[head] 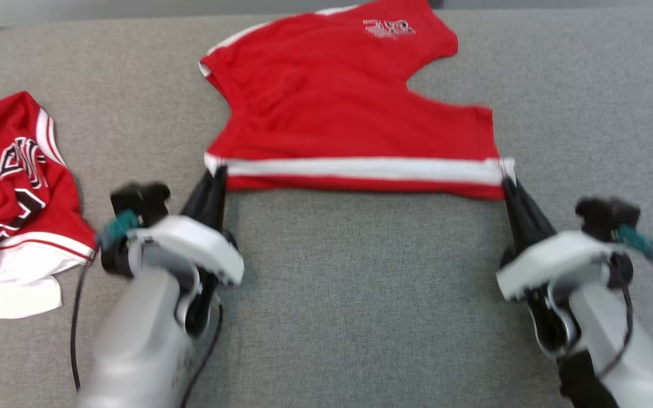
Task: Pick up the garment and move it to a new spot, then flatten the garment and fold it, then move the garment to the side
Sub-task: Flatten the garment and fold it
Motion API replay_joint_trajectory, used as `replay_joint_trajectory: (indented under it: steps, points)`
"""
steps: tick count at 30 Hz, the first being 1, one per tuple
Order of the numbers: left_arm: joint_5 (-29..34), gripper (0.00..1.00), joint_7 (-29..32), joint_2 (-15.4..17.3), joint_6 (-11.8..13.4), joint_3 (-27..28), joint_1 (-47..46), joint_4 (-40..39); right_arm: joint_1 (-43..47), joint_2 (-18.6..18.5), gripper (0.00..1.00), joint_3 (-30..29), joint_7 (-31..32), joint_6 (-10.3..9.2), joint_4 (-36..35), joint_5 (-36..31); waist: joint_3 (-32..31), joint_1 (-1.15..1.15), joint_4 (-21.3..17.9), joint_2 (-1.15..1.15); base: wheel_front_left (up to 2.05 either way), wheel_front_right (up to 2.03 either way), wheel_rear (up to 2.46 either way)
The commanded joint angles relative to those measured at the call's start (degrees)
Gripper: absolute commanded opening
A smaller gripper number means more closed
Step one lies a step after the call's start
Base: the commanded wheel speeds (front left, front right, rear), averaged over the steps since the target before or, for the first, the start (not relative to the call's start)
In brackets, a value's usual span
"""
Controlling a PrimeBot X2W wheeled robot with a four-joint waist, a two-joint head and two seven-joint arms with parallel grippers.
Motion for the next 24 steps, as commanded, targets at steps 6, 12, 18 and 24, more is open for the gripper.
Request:
replay_joint_trajectory:
  steps: [6, 12, 18, 24]
  points:
    - [4.0, 0.0, -0.06, 0.33, -0.59, 1.1, 18.33, -14.85, 22.08, 0.03, 0.0, -8.03, -0.27, 0.01, -19.74, -4.25, -4.85, 0.0, 0.52, 0.0, 0.0, 0.0, 0.0]
    - [5.41, 0.0, -0.05, 0.5, 1.07, 2.77, 31.2, -25.5, 36.0, 2.28, 0.0, -12.7, -0.29, 0.01, -32.85, -7.2, -7.57, 0.0, 0.05, 0.0, 0.0, 0.0, 0.0]
    - [5.11, 0.0, 2.93, 1.26, 4.35, 2.0, 41.54, -36.16, 46.68, 3.07, 0.0, -13.0, -0.29, 0.01, -41.22, -8.85, -10.03, 0.0, 0.13, 0.0, 0.0, 0.0, 0.0]
    - [4.51, 0.0, 7.32, 2.29, 7.59, 2.37, 48.23, -46.32, 51.01, 2.29, 0.0, -13.11, 0.18, 0.01, -45.59, -11.67, -11.16, 0.0, -0.1, 0.0, 0.0, 0.0, 0.0]
